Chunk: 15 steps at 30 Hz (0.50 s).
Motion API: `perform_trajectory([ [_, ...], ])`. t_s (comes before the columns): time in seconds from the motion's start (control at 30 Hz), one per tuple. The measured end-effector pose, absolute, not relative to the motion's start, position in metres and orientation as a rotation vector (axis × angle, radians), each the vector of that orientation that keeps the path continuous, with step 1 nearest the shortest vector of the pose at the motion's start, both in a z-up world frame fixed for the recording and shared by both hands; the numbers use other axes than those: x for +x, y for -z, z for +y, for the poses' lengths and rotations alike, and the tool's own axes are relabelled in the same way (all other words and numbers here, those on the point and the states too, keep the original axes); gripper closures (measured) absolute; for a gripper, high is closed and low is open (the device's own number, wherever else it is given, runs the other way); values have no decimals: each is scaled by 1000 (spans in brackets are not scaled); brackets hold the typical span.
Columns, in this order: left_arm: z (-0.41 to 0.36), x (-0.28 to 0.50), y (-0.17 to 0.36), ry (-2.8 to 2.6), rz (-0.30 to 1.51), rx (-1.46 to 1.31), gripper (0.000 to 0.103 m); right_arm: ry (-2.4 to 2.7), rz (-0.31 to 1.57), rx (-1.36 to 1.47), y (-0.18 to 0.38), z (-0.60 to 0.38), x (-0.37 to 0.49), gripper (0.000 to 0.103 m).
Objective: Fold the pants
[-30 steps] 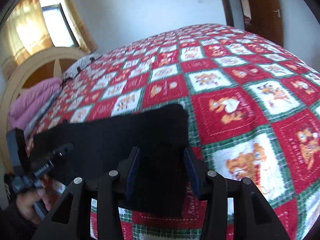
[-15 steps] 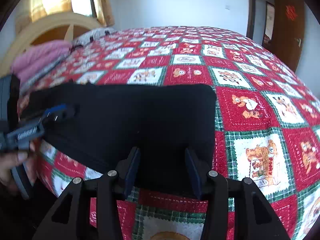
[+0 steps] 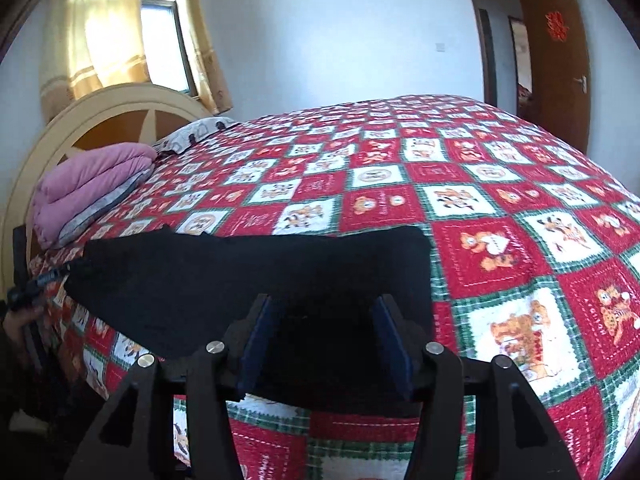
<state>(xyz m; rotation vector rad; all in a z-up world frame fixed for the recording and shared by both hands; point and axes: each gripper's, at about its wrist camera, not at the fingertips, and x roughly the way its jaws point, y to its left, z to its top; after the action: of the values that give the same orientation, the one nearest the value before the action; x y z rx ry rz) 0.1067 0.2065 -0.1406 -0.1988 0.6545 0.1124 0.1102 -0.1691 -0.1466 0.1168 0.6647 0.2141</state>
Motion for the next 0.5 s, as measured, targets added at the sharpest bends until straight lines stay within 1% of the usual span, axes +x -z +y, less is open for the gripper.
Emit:
perform_trajectory([
  [0.13,244,111,161,-126,705,-316,16,-231,680,78,153,-155,108,48],
  [0.17,249,111,167,-110,710,-353,18,-235,681,67,155,-152,108,48],
  [0.2,251,111,171,-95,714,-375,20,-239,679,51,155,-148,107,48],
  [0.43,233,110,175,-89,690,-349,23,-263,664,-13,157,-135,101,48],
  [0.47,231,109,175,-96,688,-351,26,-266,665,-17,158,-134,100,48],
  [0.5,230,109,175,-95,686,-358,33,-268,666,-21,158,-132,100,48],
])
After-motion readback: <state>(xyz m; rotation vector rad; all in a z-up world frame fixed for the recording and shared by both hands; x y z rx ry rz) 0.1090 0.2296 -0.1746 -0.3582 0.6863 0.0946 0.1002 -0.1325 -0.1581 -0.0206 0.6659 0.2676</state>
